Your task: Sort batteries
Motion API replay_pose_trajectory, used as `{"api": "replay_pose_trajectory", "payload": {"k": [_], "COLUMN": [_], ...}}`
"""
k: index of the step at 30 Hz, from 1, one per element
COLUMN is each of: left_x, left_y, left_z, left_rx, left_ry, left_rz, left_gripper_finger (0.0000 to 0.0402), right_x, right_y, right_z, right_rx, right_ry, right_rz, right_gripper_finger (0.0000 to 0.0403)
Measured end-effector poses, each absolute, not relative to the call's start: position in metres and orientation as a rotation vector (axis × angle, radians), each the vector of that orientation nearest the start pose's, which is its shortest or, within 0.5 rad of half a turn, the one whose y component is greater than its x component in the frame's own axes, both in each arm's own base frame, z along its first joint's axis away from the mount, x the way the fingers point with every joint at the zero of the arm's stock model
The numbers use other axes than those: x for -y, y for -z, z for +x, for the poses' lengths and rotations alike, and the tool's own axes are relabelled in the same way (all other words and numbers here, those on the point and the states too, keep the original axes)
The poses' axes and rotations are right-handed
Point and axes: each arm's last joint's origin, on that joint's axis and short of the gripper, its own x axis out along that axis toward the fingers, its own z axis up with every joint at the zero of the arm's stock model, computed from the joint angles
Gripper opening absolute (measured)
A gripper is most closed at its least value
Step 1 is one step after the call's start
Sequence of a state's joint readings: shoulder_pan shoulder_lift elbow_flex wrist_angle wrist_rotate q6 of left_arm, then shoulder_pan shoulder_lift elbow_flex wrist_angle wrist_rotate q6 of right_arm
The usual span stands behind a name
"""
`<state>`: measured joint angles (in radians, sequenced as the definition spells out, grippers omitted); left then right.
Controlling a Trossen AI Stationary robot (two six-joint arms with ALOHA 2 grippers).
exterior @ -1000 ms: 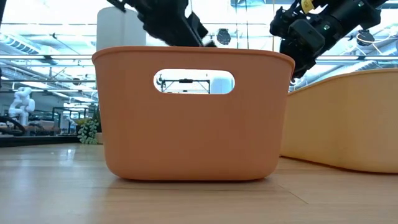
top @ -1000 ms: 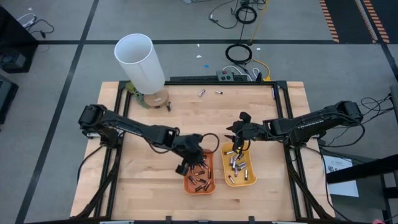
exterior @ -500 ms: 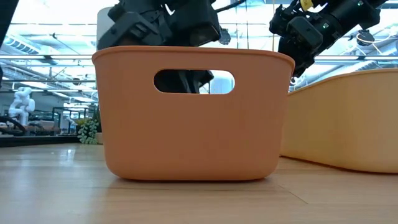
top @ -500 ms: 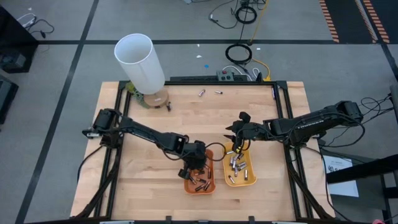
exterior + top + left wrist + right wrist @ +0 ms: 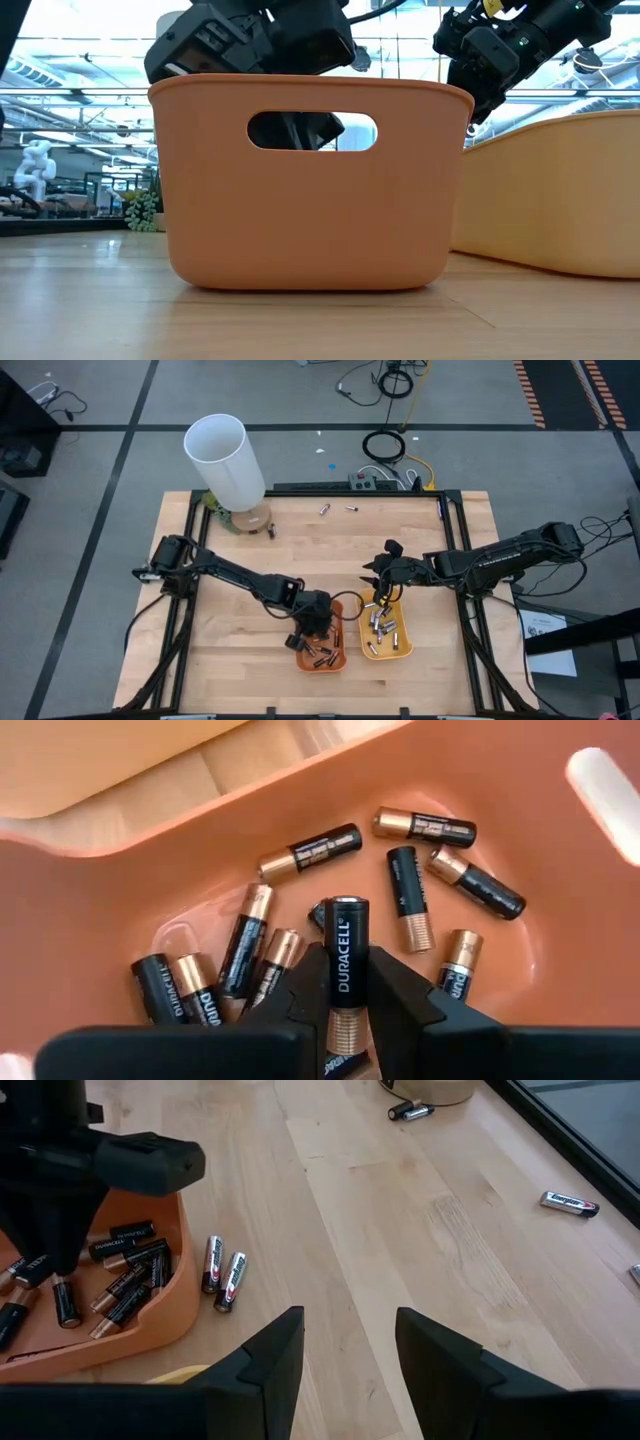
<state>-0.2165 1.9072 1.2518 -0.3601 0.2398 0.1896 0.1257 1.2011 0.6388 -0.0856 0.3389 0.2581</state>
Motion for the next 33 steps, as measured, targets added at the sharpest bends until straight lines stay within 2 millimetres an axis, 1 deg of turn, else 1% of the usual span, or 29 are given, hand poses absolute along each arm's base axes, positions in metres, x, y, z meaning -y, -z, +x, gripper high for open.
{"api": "replay_pose_trajectory", "payload": {"k": [7,16,23,26,28,31,33], "left_x": [0.091,0.090,0.090,0.087,0.083,0.076,0.073], "left_y": [-0.168,-0.168,-0.168,-0.170,-0.179,-0.206,-0.224], "left_z": [0.380,0.380,0.380,0.380,0.379,0.380,0.377], "left_rx": [-0.970,-0.971,-0.972,-0.991,-1.016,-0.989,-0.972], "left_ry": [0.513,0.509,0.507,0.463,0.425,0.405,0.404], "left_rz": [0.157,0.160,0.162,0.182,0.195,0.197,0.209], "left_gripper_finger": [0.0060,0.0095,0.0098,0.0098,0.0098,0.0098,0.0098], "right_x": [-0.021,-0.021,-0.021,-0.020,-0.021,-0.021,-0.021], "right_y": [-0.212,-0.212,-0.212,-0.212,-0.212,-0.212,-0.212], "right_z": [0.239,0.239,0.239,0.239,0.239,0.239,0.239], "right_rx": [-0.600,-0.600,-0.600,-0.600,-0.601,-0.601,-0.600], "right_ry": [0.285,0.285,0.285,0.285,0.285,0.285,0.285], "right_rz": [0.099,0.099,0.099,0.099,0.098,0.098,0.099], "right_gripper_finger": [0.0150,0.0150,0.0150,0.0150,0.0150,0.0150,0.0150]}}
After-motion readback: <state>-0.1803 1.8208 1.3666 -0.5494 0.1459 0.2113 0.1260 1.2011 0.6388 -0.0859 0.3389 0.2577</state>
